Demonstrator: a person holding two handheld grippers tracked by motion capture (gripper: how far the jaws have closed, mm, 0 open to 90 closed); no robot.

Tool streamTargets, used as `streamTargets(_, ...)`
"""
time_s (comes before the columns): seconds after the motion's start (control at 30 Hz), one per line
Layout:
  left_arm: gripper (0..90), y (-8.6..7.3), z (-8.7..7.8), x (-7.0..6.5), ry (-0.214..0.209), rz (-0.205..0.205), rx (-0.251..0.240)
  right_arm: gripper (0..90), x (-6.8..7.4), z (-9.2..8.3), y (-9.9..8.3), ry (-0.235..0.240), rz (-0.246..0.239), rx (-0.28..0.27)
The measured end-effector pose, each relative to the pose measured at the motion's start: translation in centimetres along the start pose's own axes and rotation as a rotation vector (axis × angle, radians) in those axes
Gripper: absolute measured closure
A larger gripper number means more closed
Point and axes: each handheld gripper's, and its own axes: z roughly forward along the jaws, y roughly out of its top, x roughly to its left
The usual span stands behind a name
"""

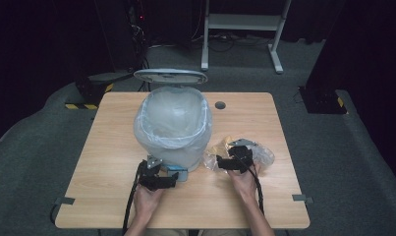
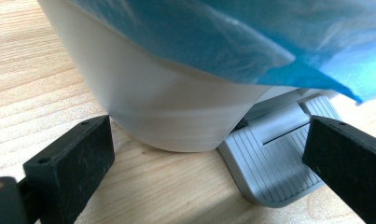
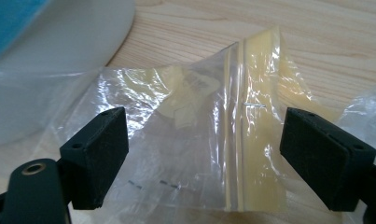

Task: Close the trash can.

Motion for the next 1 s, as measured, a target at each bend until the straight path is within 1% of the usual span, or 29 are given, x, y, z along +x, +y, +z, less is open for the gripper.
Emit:
streamTargets(0.1, 2.2, 0.0, 0.0, 0.0, 0.000, 0.000, 0.000, 14.5, -0.2, 0.7, -0.1, -0.003, 0.005, 0.017)
streamTargets(0.23, 2.2, 0.0, 0.0, 0.0, 0.000, 0.000, 0.000, 14.4, -0.3, 1.3, -0.3, -0.021, 0.005, 0.045)
streamTargets(0.4, 2.2, 0.0, 0.0, 0.0, 0.000, 0.000, 0.000, 14.2, -0.4, 1.9, -0.5, -0.010, 0.006, 0.061)
streamTargets(0.5, 2.2, 0.0, 0.0, 0.0, 0.000, 0.000, 0.000, 14.3, -0.3, 1.9, -0.6, -0.017, -0.006, 0.063)
streamTargets(0.57, 2.2, 0.0, 0.0, 0.0, 0.000, 0.000, 0.000, 15.8, -0.2, 1.9, -0.7, -0.027, -0.030, 0.062)
streamTargets(0.63, 2.2, 0.0, 0.0, 0.0, 0.000, 0.000, 0.000, 17.1, -0.1, 1.9, -0.7, -0.030, -0.029, 0.062)
streamTargets(0.67, 2.2, 0.0, 0.0, 0.0, 0.000, 0.000, 0.000, 23.0, 0.0, 1.8, -0.8, -0.027, -0.032, 0.056)
streamTargets(0.73, 2.2, 0.0, 0.0, 0.0, 0.000, 0.000, 0.000, 29.2, 0.2, 1.6, -0.9, -0.024, -0.040, 0.047)
streamTargets(0.77, 2.2, 0.0, 0.0, 0.0, 0.000, 0.000, 0.000, 29.2, 0.2, 1.6, -0.9, -0.024, -0.040, 0.047)
streamTargets(0.8, 2.3, 0.0, 0.0, 0.0, 0.001, -0.001, -0.001, 37.1, 0.2, 1.4, -1.0, -0.015, -0.050, 0.037)
streamTargets(0.83, 2.4, 0.0, 0.0, 0.0, 0.001, -0.003, -0.002, 41.3, 0.3, 1.4, -1.0, -0.010, -0.054, 0.031)
streamTargets(0.87, 2.5, 0.0, 0.0, 0.0, 0.001, -0.003, -0.002, 41.3, 0.3, 1.4, -1.0, -0.010, -0.054, 0.031)
streamTargets(0.9, 2.5, 0.0, 0.0, -0.1, 0.001, -0.003, -0.002, 44.9, 0.4, 1.3, -1.1, -0.005, -0.061, 0.028)
streamTargets(0.93, 2.5, 0.0, 0.0, -0.1, 0.001, -0.003, -0.002, 52.3, 0.5, 1.2, -1.1, 0.002, -0.069, 0.022)
streamTargets(0.97, 2.5, 0.0, 0.0, -0.1, 0.001, -0.003, -0.002, 52.3, 0.5, 1.2, -1.1, 0.002, -0.069, 0.022)
streamTargets(1.0, 2.5, 0.0, 0.0, -0.1, 0.001, -0.003, -0.002, 55.4, 0.6, 1.2, -1.1, 0.009, -0.077, 0.022)
